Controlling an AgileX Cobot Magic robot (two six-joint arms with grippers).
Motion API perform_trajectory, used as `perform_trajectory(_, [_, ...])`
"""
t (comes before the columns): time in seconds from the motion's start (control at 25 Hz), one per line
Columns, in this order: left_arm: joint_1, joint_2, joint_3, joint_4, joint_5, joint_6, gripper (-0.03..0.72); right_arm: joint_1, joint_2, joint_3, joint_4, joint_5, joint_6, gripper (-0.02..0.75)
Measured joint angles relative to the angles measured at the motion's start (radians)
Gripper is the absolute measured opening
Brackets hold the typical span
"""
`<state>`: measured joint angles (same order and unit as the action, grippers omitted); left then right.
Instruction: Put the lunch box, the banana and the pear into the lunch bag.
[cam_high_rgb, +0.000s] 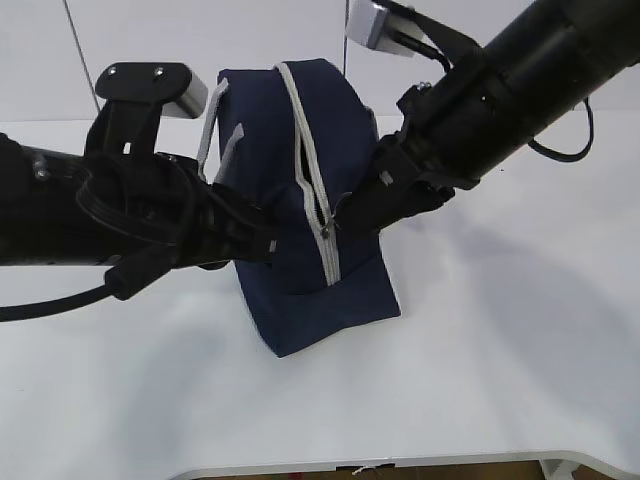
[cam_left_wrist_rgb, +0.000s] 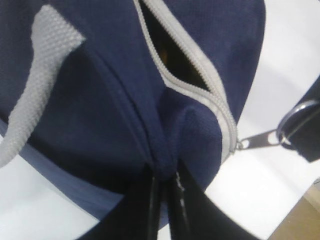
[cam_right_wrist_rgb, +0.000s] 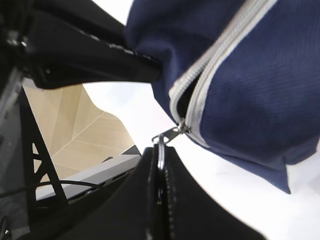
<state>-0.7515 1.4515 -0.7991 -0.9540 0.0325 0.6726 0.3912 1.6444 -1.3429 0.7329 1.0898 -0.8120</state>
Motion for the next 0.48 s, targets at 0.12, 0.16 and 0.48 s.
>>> perform_trajectory(0.12, [0.000,0.000,0.000,0.000,0.000,0.000,-0.010,0.000,0.000,-0.029,-0.004,0.022,0.025,0.018])
perform_trajectory(0.16, [0.000,0.000,0.000,0.000,0.002,0.000,-0.010,0.000,0.000,-0.041,-0.007,0.027,0.030,0.018])
perform_trajectory(0.48, [0.000,0.000,0.000,0.000,0.018,0.000,-0.012,0.000,0.000,-0.141,-0.023,0.042,0.085,0.018])
